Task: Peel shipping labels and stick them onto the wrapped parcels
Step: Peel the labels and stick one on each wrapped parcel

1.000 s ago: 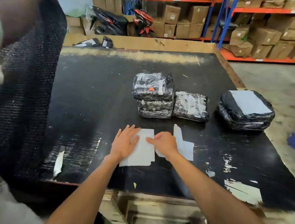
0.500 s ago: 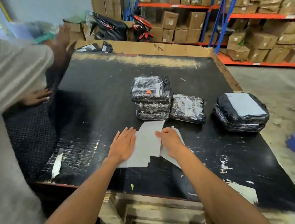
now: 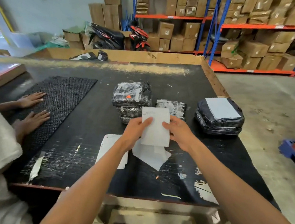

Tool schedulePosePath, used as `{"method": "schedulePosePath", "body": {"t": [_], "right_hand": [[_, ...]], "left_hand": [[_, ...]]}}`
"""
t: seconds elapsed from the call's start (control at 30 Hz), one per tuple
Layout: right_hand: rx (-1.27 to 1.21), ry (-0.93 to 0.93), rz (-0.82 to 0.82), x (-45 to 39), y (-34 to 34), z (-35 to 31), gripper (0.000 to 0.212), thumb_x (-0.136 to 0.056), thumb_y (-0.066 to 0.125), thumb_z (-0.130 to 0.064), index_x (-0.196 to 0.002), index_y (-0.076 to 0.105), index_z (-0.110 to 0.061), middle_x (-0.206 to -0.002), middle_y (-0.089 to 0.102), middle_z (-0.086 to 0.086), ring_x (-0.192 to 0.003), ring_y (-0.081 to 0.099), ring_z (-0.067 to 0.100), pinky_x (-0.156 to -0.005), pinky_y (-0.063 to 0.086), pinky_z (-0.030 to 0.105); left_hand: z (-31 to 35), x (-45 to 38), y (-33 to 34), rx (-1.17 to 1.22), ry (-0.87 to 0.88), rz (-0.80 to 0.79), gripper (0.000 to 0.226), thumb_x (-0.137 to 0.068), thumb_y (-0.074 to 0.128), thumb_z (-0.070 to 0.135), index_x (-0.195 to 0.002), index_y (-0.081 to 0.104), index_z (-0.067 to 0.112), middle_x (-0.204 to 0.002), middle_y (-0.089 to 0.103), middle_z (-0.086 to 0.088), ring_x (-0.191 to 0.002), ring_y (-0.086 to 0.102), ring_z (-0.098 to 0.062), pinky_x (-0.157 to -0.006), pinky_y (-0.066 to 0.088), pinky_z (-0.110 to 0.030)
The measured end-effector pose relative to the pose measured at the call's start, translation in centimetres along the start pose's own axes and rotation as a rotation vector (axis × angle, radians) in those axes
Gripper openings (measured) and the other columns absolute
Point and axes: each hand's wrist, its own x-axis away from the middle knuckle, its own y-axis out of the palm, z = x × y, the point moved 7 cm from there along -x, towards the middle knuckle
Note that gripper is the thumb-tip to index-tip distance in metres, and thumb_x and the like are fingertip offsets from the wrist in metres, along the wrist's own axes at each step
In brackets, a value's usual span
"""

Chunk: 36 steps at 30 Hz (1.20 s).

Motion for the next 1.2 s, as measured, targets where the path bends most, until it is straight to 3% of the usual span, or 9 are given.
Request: {"method": "schedulePosePath", "body": {"t": [0.1, 0.2, 0.37, 0.6, 0.73, 0.87, 1.0, 1.07, 1.2], "right_hand": [[0.002, -0.125, 0.063, 0.3, -2.1, -1.8, 0.019, -0.096, 0.065, -0.007, -0.113, 0.065, -0.015, -0.109, 0.074, 0.006, -0.099, 0.072, 0.023, -0.074, 0.058, 0.033], [0.001, -0.229, 0.148, 0.6, -4.4, -3.7, 0.015, -0.095, 0.065, -0.005, -0.105, 0.066, -0.016, -0.099, 0.074, 0.005, -0.085, 0.073, 0.018, -0.066, 0.059, 0.03], [0.039, -0.308, 0.193, 1.0, -6.5, -5.4, 0.016, -0.093, 0.069, -0.008, -0.106, 0.068, -0.018, -0.103, 0.074, 0.007, -0.09, 0.074, 0.022, -0.073, 0.061, 0.035], [0.061, -0.307, 0.174, 1.7, -7.9, -6.0, 0.015, -0.093, 0.069, -0.008, -0.108, 0.068, -0.013, -0.102, 0.074, 0.01, -0.095, 0.074, 0.023, -0.08, 0.061, 0.037], [0.241, -0.19, 0.027, 1.8, -7.3, -4.7, 0.022, -0.092, 0.069, -0.006, -0.113, 0.065, -0.006, -0.107, 0.071, 0.016, -0.098, 0.071, 0.024, -0.082, 0.062, 0.033], [0.364, -0.284, 0.122, 1.9, -7.9, -4.9, 0.013, -0.09, 0.074, -0.02, -0.102, 0.073, -0.019, -0.091, 0.073, 0.001, -0.093, 0.068, 0.016, -0.086, 0.055, 0.032], [0.392, -0.3, 0.175, 1.5, -7.7, -4.4, 0.011, -0.089, 0.075, -0.019, -0.087, 0.073, -0.03, -0.086, 0.072, -0.002, -0.089, 0.067, 0.017, -0.085, 0.055, 0.037], [0.358, -0.285, 0.177, 1.5, -7.4, -4.2, 0.01, -0.09, 0.073, -0.018, -0.096, 0.071, -0.025, -0.089, 0.071, 0.001, -0.088, 0.066, 0.019, -0.082, 0.055, 0.039], [0.242, -0.215, 0.039, 1.9, -6.0, -3.8, 0.019, -0.093, 0.07, -0.012, -0.112, 0.069, -0.011, -0.099, 0.071, 0.01, -0.084, 0.067, 0.017, -0.077, 0.056, 0.03]], "left_hand": [[1.4, -0.7, 2.3, -0.03, 0.081, 0.026, 0.019, -0.093, 0.068, 0.017, -0.111, 0.072, 0.011, -0.108, 0.076, -0.009, -0.097, 0.073, -0.027, -0.077, 0.061, -0.037], [2.3, -1.3, 4.1, -0.02, 0.093, 0.007, 0.023, -0.092, 0.069, 0.017, -0.114, 0.071, 0.01, -0.109, 0.076, -0.007, -0.099, 0.073, -0.027, -0.082, 0.061, -0.041], [3.1, -1.5, 7.2, 0.088, 0.002, -0.106, 0.033, -0.087, 0.075, 0.013, -0.118, 0.068, 0.007, -0.114, 0.074, -0.009, -0.103, 0.072, -0.027, -0.084, 0.06, -0.038], [3.8, -2.1, 7.9, 0.021, 0.013, -0.05, 0.033, -0.091, 0.071, 0.022, -0.119, 0.066, 0.005, -0.111, 0.075, -0.01, -0.101, 0.072, -0.028, -0.082, 0.06, -0.039], [5.0, -2.6, 6.8, -0.219, 0.1, 0.048, 0.022, -0.095, 0.065, 0.023, -0.111, 0.068, 0.008, -0.103, 0.075, -0.011, -0.094, 0.072, -0.033, -0.08, 0.061, -0.047], [5.1, -2.3, 7.9, -0.543, 0.086, -0.206, 0.017, -0.093, 0.067, 0.027, -0.104, 0.072, 0.014, -0.093, 0.077, -0.005, -0.078, 0.074, -0.019, -0.072, 0.062, -0.039], [6.7, -3.0, 7.4, -1.03, 0.234, 0.095, 0.014, -0.091, 0.064, 0.036, -0.096, 0.064, 0.023, -0.102, 0.07, 0.001, -0.097, 0.064, -0.022, -0.098, 0.043, -0.045], [7.2, -3.0, 7.8, -0.988, 0.279, 0.163, 0.014, -0.098, 0.054, 0.029, -0.106, 0.063, 0.022, -0.107, 0.069, -0.001, -0.104, 0.06, -0.024, -0.104, 0.035, -0.045], [7.2, -3.3, 7.9, -0.805, 0.354, 0.156, 0.012, -0.102, 0.046, 0.022, -0.097, 0.056, 0.021, -0.093, 0.065, 0.001, -0.096, 0.061, -0.025, -0.099, 0.04, -0.051]]}}
